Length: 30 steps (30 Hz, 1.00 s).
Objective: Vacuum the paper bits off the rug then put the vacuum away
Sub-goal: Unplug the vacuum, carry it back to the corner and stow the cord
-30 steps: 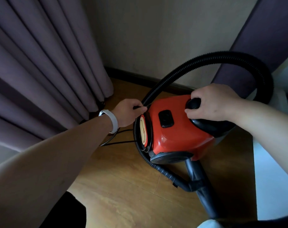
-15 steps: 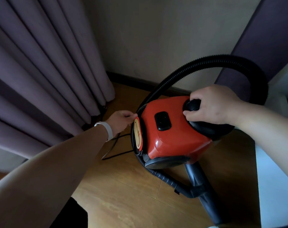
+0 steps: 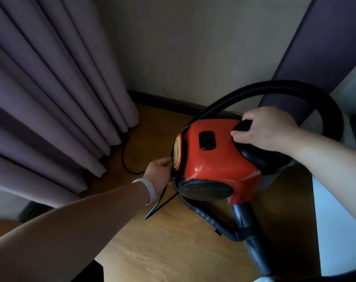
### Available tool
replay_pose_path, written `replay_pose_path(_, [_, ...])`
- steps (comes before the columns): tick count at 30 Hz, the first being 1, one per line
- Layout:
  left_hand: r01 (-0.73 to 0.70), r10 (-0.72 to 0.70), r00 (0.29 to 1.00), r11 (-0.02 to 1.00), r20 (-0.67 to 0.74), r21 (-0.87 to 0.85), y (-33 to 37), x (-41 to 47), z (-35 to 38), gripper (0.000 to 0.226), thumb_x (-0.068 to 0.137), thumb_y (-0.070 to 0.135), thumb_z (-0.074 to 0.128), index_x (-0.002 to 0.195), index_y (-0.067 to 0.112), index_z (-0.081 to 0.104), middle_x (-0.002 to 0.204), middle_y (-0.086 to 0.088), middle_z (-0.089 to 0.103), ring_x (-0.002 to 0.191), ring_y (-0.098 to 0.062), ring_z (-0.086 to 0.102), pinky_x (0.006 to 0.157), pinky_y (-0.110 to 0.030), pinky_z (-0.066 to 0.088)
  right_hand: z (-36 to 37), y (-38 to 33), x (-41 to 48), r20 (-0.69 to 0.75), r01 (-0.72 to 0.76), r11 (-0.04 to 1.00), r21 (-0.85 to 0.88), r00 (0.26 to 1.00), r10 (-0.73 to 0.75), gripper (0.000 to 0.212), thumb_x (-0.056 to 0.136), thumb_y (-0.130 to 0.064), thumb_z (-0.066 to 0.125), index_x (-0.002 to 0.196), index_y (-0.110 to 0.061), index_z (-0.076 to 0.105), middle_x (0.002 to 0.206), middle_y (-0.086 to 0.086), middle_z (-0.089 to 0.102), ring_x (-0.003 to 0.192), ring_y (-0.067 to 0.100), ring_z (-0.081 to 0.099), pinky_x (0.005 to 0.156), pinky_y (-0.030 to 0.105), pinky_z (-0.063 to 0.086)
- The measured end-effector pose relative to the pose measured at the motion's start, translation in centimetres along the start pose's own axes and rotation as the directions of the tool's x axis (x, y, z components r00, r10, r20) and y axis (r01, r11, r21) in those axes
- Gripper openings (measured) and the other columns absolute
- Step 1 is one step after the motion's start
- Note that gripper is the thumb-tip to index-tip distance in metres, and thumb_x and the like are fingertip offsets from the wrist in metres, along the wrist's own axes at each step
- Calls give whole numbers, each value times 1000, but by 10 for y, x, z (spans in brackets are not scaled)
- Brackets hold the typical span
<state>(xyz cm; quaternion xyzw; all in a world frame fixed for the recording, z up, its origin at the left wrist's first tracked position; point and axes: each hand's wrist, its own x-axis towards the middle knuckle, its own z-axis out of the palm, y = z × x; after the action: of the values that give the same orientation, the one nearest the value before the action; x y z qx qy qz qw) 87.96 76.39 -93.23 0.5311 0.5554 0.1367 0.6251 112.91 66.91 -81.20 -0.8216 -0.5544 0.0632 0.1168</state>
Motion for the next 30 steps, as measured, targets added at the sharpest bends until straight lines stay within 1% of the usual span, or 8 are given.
replay_pose_path(10, [144,-116,954,986,276,-83,11,-13,-19,30,99,-5,42,123,0,61,95,-11,64,65,-11,60,59,-20,52,-2,-3,-2,-17,-30,999,-23,999,30,35,75,-61,66,75,-25,63,71,-11,57,76,20,55,62,31,37])
replay_pose_path(12, [159,-123,941,983,316,-91,11,-18,-18,24,99,-3,46,119,-1,61,85,-8,64,60,-9,57,55,-20,49,-1,0,-2,-21,-52,998,-25,998,51,36,74,-61,65,74,-25,64,71,-11,58,77,20,57,64,31,38])
replay_pose_path(16, [99,-90,979,994,184,-41,10,-25,-10,15,102,13,51,97,4,64,60,1,53,47,-7,44,47,-20,36,-2,1,-1,-56,-82,996,-20,995,81,36,74,-60,66,70,-24,63,69,-10,59,74,20,56,65,32,39])
replay_pose_path(20, [-23,18,996,998,86,61,11,-19,-12,28,101,28,54,88,7,67,60,2,50,52,-12,39,51,-26,33,-4,-2,0,-77,-83,997,1,994,83,40,76,-60,65,69,-21,63,69,-7,62,72,19,58,62,31,41])
replay_pose_path(23, [-79,73,997,958,33,274,12,-17,-8,34,99,32,55,73,11,62,53,4,44,48,-12,37,52,-26,35,-4,-3,0,-59,-71,997,-24,996,70,39,76,-61,64,70,-22,62,71,-8,61,74,20,58,64,32,40])
replay_pose_path(25, [-77,78,997,930,12,359,12,-16,-2,37,99,32,55,76,4,64,54,1,43,45,-11,36,47,-22,32,-5,-2,1,-56,-59,996,-59,997,56,39,76,-62,63,72,-24,62,71,-9,60,77,21,58,67,32,41])
replay_pose_path(28, [-82,77,997,914,30,396,17,-16,4,39,98,31,57,66,10,55,54,1,39,42,-10,33,44,-21,30,-4,2,1,-53,-45,995,-89,998,41,39,76,-63,61,76,-24,63,71,-10,59,78,21,59,68,33,43])
replay_pose_path(30, [-74,78,997,931,5,358,26,-17,7,39,97,34,59,69,8,60,54,1,41,42,-10,34,44,-21,31,-3,3,1,-56,-51,994,-96,997,46,40,76,-64,61,77,-24,64,71,-10,59,78,21,58,68,33,41])
